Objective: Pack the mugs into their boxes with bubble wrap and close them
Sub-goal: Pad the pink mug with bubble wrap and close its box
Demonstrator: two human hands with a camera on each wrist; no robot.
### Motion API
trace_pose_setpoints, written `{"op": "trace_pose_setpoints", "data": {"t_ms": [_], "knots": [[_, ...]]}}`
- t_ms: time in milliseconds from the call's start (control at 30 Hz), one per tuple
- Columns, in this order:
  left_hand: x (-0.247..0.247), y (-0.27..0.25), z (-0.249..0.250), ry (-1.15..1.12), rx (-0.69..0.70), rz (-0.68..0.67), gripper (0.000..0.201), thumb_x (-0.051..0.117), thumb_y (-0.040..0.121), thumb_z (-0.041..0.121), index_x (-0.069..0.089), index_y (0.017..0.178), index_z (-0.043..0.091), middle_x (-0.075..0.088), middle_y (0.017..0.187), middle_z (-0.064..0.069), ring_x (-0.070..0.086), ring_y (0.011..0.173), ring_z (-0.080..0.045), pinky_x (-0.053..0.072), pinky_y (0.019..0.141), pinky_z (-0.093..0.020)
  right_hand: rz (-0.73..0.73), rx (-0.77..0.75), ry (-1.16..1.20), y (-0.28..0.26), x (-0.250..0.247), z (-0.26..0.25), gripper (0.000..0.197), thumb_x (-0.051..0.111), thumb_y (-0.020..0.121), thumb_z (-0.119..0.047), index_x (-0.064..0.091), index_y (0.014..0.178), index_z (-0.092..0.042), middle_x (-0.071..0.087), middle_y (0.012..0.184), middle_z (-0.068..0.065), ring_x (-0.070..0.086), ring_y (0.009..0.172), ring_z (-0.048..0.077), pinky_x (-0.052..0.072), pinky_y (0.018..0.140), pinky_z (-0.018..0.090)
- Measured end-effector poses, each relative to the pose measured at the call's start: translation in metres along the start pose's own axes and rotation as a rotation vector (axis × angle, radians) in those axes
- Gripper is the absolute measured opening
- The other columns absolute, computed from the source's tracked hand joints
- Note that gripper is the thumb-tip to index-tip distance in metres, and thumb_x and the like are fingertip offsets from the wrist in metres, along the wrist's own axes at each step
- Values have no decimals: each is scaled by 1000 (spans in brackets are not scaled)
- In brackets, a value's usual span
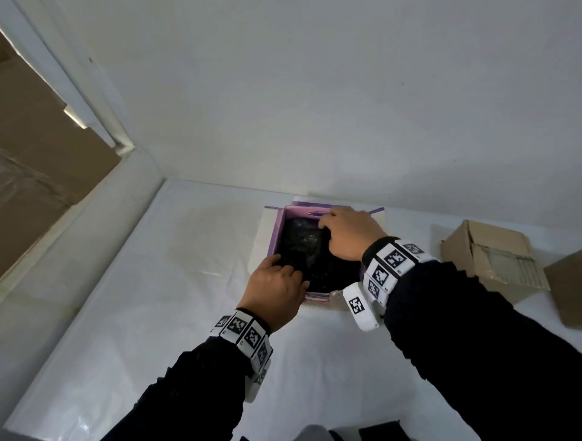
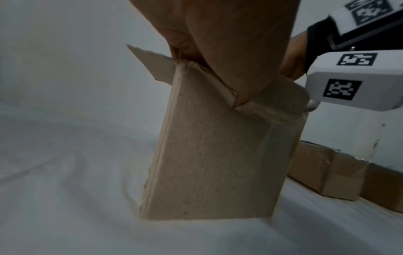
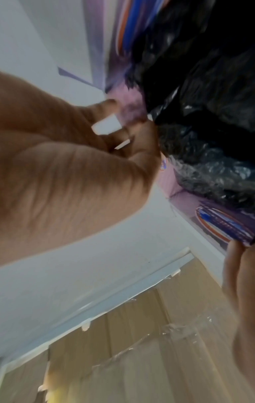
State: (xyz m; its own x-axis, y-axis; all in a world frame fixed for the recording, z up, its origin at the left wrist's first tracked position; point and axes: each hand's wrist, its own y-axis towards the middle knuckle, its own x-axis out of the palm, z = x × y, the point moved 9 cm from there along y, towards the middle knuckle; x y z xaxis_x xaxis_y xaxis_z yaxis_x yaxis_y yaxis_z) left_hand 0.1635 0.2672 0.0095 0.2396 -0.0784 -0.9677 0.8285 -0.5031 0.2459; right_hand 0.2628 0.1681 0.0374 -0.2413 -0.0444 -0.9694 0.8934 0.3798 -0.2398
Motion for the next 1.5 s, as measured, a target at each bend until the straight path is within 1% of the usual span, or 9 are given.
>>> {"op": "trace_pose_setpoints", "data": {"t_ms": [100,300,467,600,833,1100,1200,1333,1500], "knots": [[4,2,8,-81,25,-163,38,38,91,35,60,64,21,60,61,2,57,53,-24,46,59,-28,191,149,-36,-27,-4,15,43,46,88,-29,51,130,-22,53,130,3,49,122,22,13,114,54],[-20,46,-18,-295,53,-179,23,62,77,32,60,97,20,61,99,1,60,90,-25,48,71,-34,129,139,-99,-50,37,9,71,45,91,-45,22,151,-15,46,146,3,16,147,20,-21,107,64],[-4,84,-5,-341,221,-269,74,63,70,27,41,140,17,42,147,-2,41,133,-19,34,110,-34,308,237,-143,-65,27,6,58,63,69,-39,54,120,-14,62,112,4,40,129,31,4,113,60],[35,91,3,-139,262,-491,92,60,74,38,16,153,24,15,160,2,33,138,-20,35,108,-39,360,309,-74,-68,31,16,67,55,67,-43,58,124,-9,62,120,5,29,140,36,0,114,61],[48,91,-6,-75,223,-472,90,52,71,46,17,152,25,28,156,4,37,130,-24,32,106,-38,146,303,-116,-52,44,19,63,28,82,-51,55,127,-16,51,136,3,-2,148,36,-25,106,65],[32,88,-10,-159,205,-303,85,51,58,43,42,140,22,41,129,-5,43,116,-25,42,92,-39,160,334,-105,-57,40,22,48,39,82,-48,63,111,-19,57,113,-2,25,135,33,-24,107,62],[10,81,-13,-174,214,-143,51,57,60,34,54,110,22,53,103,0,50,95,-26,42,80,-39,341,275,-80,-69,26,17,29,48,80,-41,61,91,-19,62,94,-1,45,120,32,-3,113,62],[7,55,-15,-84,200,-239,15,55,85,37,54,92,24,59,93,4,57,89,-22,37,81,-34,505,113,-76,-91,31,6,41,40,93,-49,63,79,-18,63,81,-3,55,98,23,22,108,52],[5,20,-10,-115,139,-218,74,15,83,77,67,91,25,66,85,9,62,85,-12,28,108,-33,356,17,-122,-98,51,2,80,25,85,-79,71,73,-14,66,71,-4,55,104,18,17,112,53]]}}
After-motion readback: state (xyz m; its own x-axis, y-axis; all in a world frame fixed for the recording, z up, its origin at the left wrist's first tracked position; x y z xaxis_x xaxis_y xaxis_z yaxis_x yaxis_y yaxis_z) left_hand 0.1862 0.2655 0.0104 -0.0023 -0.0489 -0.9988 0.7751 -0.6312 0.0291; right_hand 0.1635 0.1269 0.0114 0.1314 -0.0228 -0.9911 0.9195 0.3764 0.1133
